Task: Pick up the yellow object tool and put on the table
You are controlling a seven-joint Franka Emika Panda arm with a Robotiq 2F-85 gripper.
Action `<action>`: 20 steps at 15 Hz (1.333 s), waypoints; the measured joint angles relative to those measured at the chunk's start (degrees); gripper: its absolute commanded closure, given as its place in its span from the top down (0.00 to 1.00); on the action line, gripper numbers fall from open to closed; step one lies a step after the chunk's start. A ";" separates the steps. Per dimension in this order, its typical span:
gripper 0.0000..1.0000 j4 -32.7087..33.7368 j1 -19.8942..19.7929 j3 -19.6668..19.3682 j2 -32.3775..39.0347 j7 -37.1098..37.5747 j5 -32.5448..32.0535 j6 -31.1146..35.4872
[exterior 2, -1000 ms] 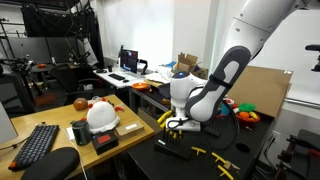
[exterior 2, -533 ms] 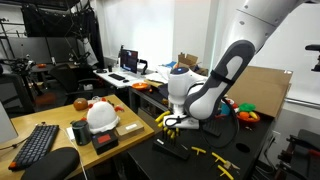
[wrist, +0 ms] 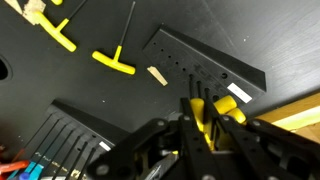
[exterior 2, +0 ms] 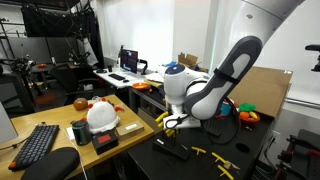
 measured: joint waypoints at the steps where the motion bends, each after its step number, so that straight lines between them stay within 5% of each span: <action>1: 0.04 0.04 -0.11 0.60 -0.42 -1.77 -0.75 -1.85; 11: 0.04 -0.18 -13.00 11.65 -5.36 -29.15 -0.53 -11.79; 20: 0.04 2.27 -27.67 15.80 -5.51 -57.72 12.27 -21.32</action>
